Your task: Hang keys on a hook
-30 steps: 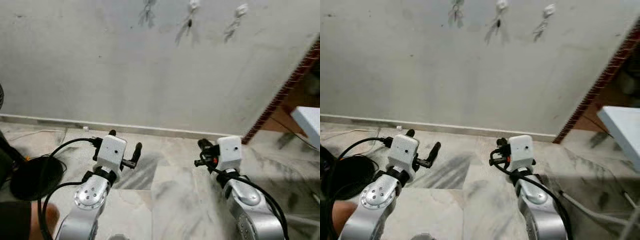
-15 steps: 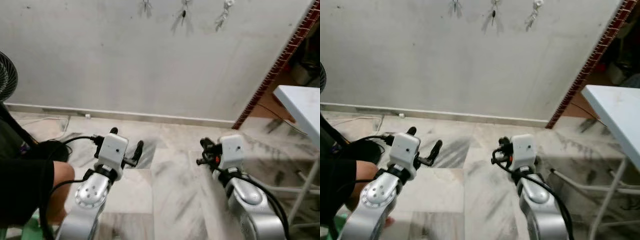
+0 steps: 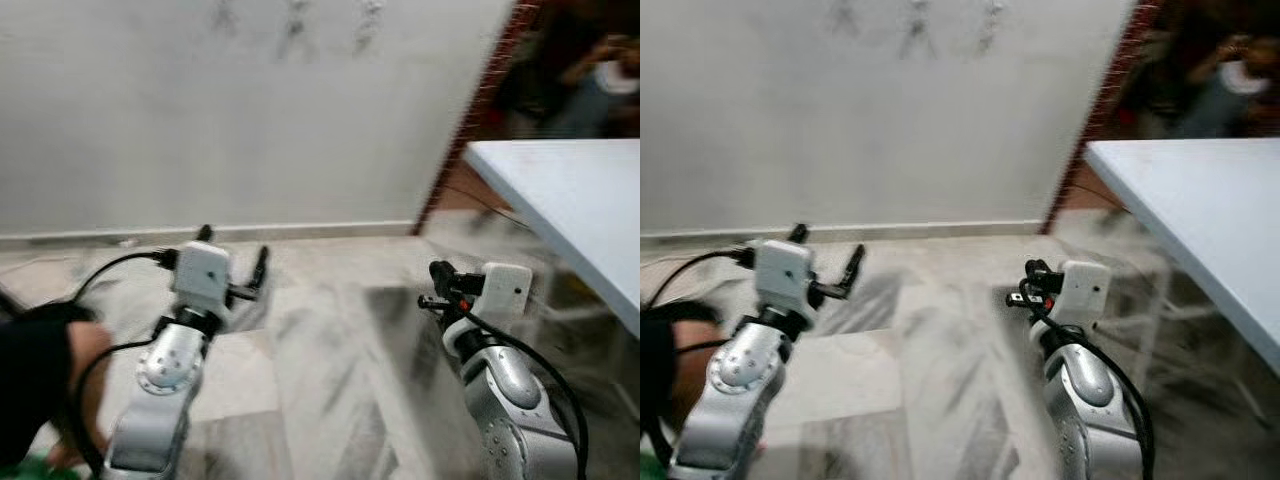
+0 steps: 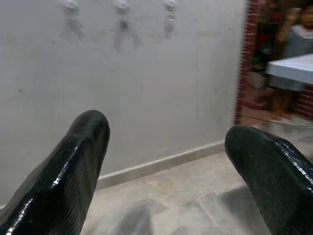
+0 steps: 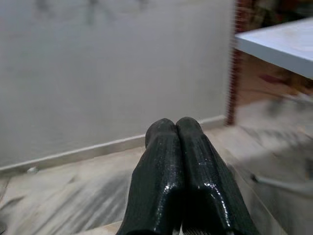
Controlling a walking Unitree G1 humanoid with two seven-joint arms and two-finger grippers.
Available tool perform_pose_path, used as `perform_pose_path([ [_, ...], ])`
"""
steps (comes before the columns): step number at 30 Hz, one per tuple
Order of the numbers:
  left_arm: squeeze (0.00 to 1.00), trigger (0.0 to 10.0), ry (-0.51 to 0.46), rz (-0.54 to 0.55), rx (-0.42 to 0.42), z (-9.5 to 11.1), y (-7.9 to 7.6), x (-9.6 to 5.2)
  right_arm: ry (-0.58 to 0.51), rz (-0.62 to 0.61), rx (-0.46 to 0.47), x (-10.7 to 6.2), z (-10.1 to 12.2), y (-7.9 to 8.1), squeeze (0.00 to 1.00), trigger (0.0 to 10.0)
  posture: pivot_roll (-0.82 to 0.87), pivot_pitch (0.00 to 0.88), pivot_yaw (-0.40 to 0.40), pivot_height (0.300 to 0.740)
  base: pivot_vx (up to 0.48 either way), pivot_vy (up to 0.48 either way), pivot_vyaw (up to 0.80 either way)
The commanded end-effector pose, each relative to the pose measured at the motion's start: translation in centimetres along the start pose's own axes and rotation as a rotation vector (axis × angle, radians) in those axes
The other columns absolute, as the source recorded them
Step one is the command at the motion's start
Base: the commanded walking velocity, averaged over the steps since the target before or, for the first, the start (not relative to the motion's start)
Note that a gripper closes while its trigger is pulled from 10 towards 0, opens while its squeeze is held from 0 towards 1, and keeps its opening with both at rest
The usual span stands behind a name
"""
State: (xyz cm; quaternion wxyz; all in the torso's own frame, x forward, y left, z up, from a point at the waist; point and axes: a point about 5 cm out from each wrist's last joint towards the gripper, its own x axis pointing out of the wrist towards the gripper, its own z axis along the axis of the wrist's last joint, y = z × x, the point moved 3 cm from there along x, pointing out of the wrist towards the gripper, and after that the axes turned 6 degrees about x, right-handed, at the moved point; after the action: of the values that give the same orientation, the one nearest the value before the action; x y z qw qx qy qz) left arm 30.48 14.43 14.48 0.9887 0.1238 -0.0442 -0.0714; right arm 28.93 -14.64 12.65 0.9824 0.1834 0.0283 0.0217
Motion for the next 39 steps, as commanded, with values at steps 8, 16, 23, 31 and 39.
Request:
perform_pose_path([
  [8, 0.00, 10.0, -0.019, -0.060, -0.043, 0.4, -1.6, 0.7, 0.023, -0.042, -0.023, -0.1, -0.3, -0.4, 0.00, 10.0, 0.13, 0.052, -0.114, 0.740, 0.000, 0.000, -0.70],
  [16, 0.00, 10.0, -0.012, -0.059, -0.051, 0.5, -1.3, 1.3, 0.025, -0.052, -0.049, 0.2, -0.1, -0.6, 0.00, 10.0, 0.13, 0.052, -0.116, 0.740, 0.000, 0.000, -0.77],
  [23, 0.00, 10.0, -0.003, -0.073, -0.054, 0.3, -1.6, 1.4, 0.024, -0.060, -0.056, 0.1, 0.0, -0.7, 0.00, 10.0, 0.12, 0.057, -0.114, 0.740, 0.000, 0.000, -0.77],
  [31, 0.00, 10.0, -0.003, -0.087, -0.053, 0.3, -1.8, 1.4, 0.027, -0.067, -0.056, 0.2, -0.1, -0.9, 0.00, 10.0, 0.13, 0.055, -0.112, 0.740, 0.000, 0.000, -0.77],
  [39, 0.00, 10.0, -0.006, -0.101, -0.054, 0.4, -1.8, 1.5, 0.030, -0.071, -0.055, 0.3, -0.1, -0.9, 0.00, 10.0, 0.13, 0.053, -0.110, 0.740, 0.000, 0.000, -0.77],
])
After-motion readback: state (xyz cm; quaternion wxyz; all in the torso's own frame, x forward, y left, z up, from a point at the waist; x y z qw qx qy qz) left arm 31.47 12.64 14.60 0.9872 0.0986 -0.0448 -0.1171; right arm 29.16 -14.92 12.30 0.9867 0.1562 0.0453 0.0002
